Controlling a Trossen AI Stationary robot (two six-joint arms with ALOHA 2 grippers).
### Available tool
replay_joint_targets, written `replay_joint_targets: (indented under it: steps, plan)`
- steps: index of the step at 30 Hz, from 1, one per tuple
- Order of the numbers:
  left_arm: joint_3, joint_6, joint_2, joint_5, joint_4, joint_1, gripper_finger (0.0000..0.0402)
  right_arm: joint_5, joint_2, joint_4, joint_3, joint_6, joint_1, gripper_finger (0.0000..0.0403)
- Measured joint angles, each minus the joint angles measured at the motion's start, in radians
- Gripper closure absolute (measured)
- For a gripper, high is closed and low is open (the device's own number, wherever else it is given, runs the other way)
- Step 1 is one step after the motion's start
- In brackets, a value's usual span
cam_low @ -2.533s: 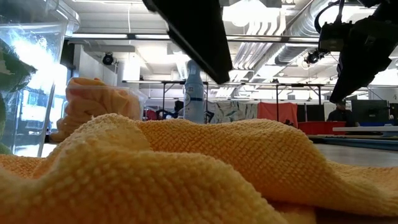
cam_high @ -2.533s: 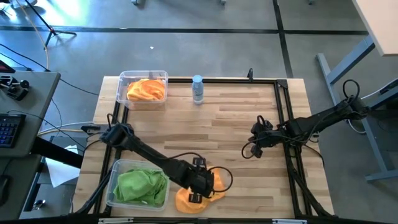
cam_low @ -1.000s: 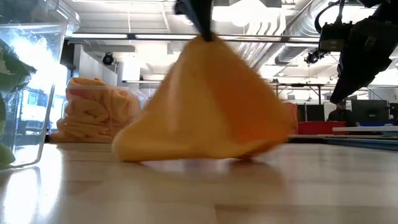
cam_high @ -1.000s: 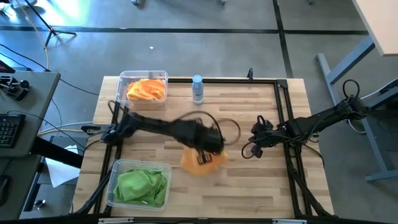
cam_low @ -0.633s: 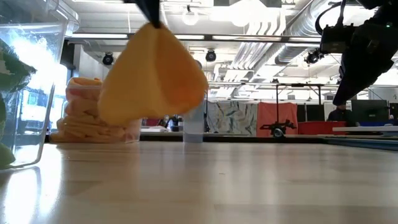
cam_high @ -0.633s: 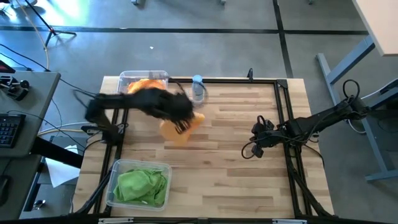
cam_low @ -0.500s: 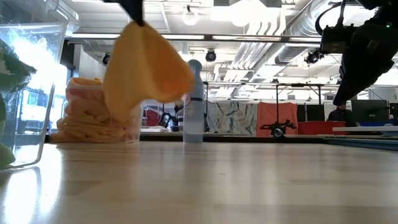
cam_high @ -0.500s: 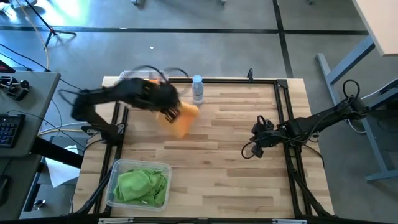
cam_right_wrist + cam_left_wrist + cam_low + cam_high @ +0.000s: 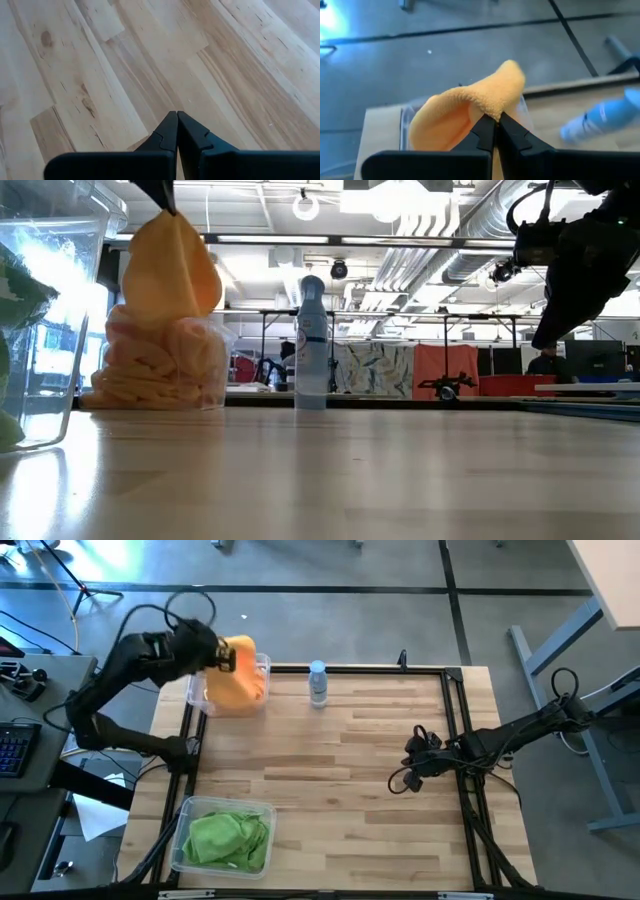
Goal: Sort microfiber towel by color & place in baskets
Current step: Put the yellow microfiber towel into the top transparent bin
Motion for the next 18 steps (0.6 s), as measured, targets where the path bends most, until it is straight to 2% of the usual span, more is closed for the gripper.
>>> replay_joint_targets:
  steps: [6,11,14,18]
  plan:
    - [0.0,0.264,0.019,0.109,0.199,0.203,0.0401,0.036,0.0,0.0,0.0,0.028,0.0,0.0403]
    - [0.0,0.454,0.037,0.146,0.255,0.333,0.0401,0.052,0.0,0.0,0.0,0.037,0.0,0.0403]
    - [0.0,0.528,0.04,0.189,0.264,0.392,0.0401,0.065,0.0,-0.002,0.0,0.038,0.0,0.0403]
    - [0.0,0.548,0.039,0.221,0.258,0.435,0.0401,0.091,0.0,-0.001,0.0,0.058,-0.001,0.0403]
